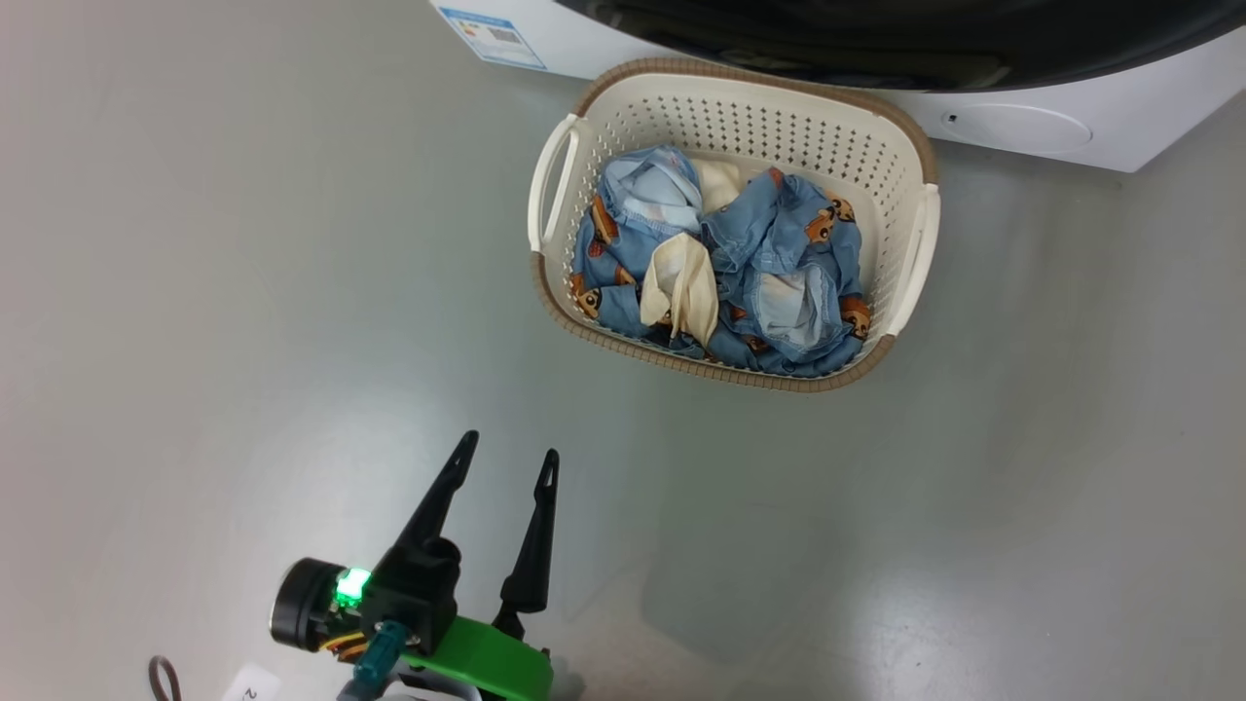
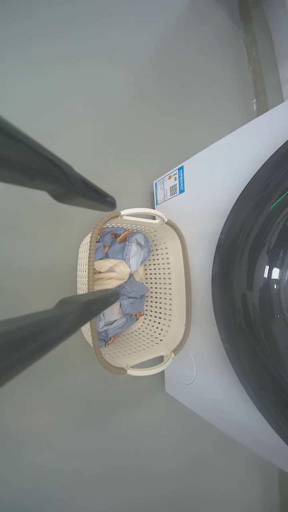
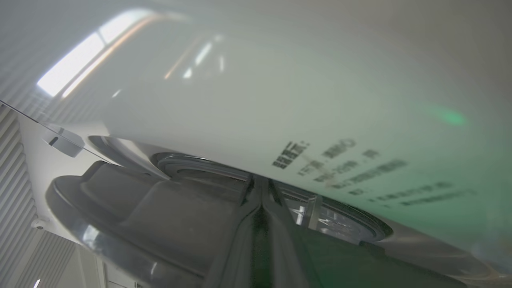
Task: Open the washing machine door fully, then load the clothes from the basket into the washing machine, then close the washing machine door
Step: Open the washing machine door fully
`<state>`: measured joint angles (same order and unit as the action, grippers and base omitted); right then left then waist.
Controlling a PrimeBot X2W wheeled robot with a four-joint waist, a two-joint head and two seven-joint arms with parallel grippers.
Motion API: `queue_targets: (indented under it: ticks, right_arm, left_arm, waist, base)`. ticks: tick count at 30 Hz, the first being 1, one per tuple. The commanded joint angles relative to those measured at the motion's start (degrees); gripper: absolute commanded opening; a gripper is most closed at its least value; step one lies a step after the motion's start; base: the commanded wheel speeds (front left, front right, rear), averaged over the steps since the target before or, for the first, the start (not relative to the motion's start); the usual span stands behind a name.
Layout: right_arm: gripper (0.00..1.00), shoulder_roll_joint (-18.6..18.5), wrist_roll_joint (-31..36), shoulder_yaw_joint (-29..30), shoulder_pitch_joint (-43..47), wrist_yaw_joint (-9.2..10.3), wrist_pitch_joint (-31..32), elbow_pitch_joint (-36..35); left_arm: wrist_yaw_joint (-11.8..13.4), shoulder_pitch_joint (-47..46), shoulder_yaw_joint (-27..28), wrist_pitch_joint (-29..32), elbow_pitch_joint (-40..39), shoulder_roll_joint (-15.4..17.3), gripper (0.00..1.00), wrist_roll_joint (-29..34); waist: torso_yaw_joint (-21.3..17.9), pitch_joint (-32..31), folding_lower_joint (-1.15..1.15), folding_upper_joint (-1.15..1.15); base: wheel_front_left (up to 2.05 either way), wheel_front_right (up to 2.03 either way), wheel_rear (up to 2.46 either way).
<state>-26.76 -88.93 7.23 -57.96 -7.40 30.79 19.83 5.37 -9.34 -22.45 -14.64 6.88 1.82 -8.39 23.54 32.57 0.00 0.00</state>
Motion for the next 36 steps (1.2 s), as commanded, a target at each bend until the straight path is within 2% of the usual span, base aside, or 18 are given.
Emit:
queue_targets:
  ticks: [1,17,36]
  right_arm:
    - [0.00,0.3,-0.4,-1.1,-0.7,-0.09,0.9,-1.9]
    - [0.00,1.6,-1.1,-3.5,0.7,-0.09,4.8,-2.9]
    - [0.00,3.0,-0.3,-7.6,1.2,-0.09,6.3,-3.4]
  left_arm:
    - [0.5,0.2,1.8,-0.4,-1.1,1.1,1.00,0.3]
    - [0.0,-0.8,3.0,-0.4,-0.2,1.1,1.00,0.5]
    - [0.2,-1.1,4.1,-0.4,-1.2,1.1,1.00,0.8]
  waist:
    - [-0.4,-0.1,0.00,0.00]
    - [-3.3,-1.7,0.00,0.00]
    - [-3.2,-0.9,0.00,0.00]
  base:
    - [0.00,0.00,0.00]
    - [0.00,0.00,0.00]
    - [0.00,0.00,0.00]
